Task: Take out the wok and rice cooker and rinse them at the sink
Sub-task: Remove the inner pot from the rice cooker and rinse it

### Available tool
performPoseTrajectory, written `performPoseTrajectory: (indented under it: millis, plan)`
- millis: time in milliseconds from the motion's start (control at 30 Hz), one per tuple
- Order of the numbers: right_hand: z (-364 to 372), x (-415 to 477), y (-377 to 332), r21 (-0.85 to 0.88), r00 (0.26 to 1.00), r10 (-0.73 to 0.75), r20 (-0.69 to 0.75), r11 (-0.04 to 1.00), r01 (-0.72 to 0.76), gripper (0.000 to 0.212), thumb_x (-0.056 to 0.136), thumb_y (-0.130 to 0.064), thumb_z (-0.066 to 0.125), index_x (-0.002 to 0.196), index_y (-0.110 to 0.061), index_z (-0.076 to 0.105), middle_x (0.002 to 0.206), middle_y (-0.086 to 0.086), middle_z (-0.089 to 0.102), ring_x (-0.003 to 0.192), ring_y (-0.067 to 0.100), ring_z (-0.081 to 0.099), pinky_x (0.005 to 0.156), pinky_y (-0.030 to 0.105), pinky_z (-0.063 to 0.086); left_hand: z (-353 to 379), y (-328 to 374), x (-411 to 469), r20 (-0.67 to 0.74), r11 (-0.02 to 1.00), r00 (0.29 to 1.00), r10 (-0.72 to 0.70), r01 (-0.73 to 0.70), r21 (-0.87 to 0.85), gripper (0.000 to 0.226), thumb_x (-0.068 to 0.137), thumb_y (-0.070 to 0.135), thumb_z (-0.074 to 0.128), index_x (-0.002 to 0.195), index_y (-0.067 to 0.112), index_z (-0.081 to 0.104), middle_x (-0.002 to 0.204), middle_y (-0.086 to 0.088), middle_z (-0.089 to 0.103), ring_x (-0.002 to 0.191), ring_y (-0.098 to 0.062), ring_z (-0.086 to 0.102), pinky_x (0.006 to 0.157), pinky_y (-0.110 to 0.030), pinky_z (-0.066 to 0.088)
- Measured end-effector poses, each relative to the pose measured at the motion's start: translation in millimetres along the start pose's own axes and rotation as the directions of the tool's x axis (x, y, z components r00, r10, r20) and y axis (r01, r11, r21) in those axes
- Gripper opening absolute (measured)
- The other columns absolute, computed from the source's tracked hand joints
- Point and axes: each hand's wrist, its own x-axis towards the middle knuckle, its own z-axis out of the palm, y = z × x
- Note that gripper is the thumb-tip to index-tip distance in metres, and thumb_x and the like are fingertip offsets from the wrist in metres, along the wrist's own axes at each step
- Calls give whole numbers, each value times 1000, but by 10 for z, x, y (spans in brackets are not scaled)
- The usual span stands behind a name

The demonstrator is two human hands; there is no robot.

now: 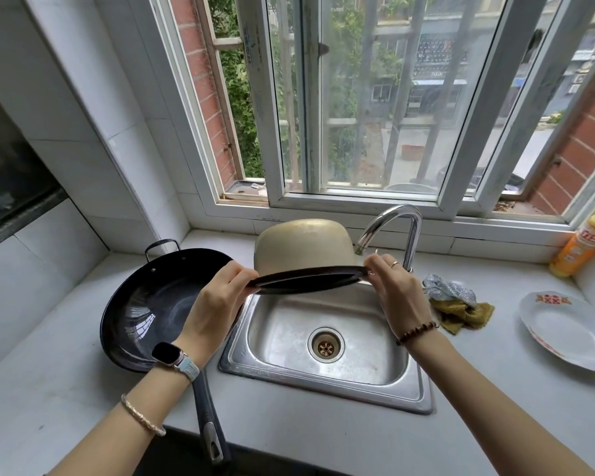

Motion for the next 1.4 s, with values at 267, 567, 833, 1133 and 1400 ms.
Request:
performPoseTrajectory:
  millis: [267, 567, 833, 1133, 1400]
  plan:
    - [-6, -65, -14, -5, 999, 27, 20, 1000, -27, 27, 83, -5, 68, 93, -16, 46, 72, 5, 54, 50, 20, 47, 44, 26, 45, 63, 47, -66, -12, 998, 998, -63, 63, -14, 15, 85, 3, 65, 99, 6, 61, 86, -4, 53, 72, -13, 51, 67, -23, 47]
    - [-61, -71, -27, 11, 996, 69, 50, 998, -69, 29, 82, -4, 69, 93, -18, 45, 72, 4, 52, 50, 19, 46, 44, 26, 45, 68, 69, -52, -7, 996, 997, -73, 73, -43, 17, 83, 0, 67, 99, 5, 61, 87, -5, 55, 74, -13, 53, 72, -16, 44]
    - [-74, -126, -51, 2, 996, 83, 41, 997, -83, 29, 80, -6, 72, 92, -18, 48, 73, 3, 54, 50, 21, 49, 44, 26, 46, 66, 111, -97, -12, 993, 995, -94, 93, -73, 17, 85, 5, 64, 100, 11, 58, 88, -3, 54, 75, -10, 51, 74, -12, 42]
    - [-40, -59, -86, 222, 961, 265, 83, 935, -277, 20, 81, -6, 71, 98, -11, 61, 89, 4, 65, 76, 16, 66, 69, 31, 58, 64, 121, -118, -2, 932, 949, -315, 309, -190, 22, 80, 1, 73, 98, 10, 63, 89, 3, 55, 77, -10, 60, 73, -27, 55]
    - [-64, 166, -45, 346, 806, 517, 290, 728, -592, 20, 81, -19, 74, 94, -15, 59, 81, -9, 62, 74, -1, 60, 61, 1, 45, -3, 246, -222, -2, 801, 845, -535, 506, -319, 21, 78, 2, 76, 94, 11, 65, 88, 2, 63, 84, -6, 62, 68, -11, 49]
